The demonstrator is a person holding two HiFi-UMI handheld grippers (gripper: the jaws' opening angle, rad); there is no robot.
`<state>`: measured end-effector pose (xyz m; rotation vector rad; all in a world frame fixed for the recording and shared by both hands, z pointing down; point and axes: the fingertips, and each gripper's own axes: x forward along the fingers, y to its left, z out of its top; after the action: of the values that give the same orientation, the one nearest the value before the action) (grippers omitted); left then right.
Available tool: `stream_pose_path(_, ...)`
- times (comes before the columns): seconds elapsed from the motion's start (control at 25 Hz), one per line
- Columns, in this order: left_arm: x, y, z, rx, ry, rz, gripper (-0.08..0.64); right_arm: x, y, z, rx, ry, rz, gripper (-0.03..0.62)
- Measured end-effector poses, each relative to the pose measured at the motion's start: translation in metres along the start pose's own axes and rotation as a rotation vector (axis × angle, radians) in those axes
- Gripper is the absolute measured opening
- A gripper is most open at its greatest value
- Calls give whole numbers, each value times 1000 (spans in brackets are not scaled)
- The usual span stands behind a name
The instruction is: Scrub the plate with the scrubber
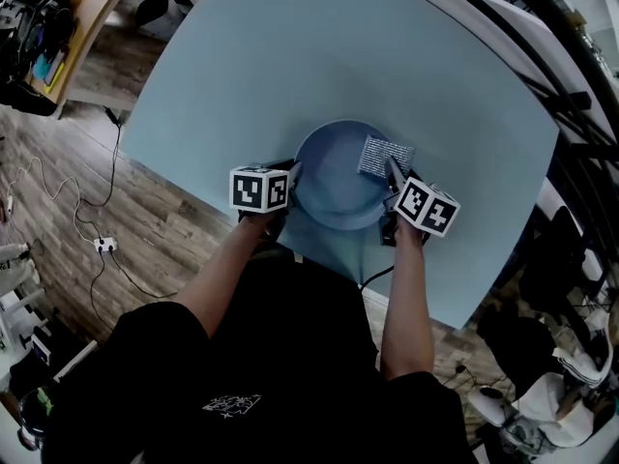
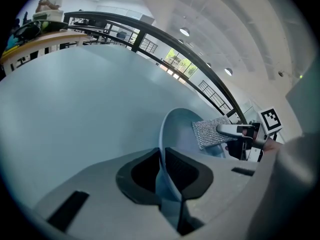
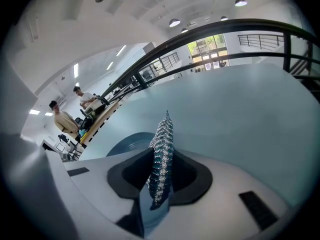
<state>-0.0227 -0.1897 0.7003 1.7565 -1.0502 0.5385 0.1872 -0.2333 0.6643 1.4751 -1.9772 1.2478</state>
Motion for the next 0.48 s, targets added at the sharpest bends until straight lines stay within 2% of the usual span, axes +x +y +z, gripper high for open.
stream_pose_path(0.24,0,1,1,3,0,15,43,-22,-20,-5,-18,2,-62,91)
stream_pose_path(0.48,3,-1,4,-4,-10,3,41,-40,-31,-18,-45,24,-89,89)
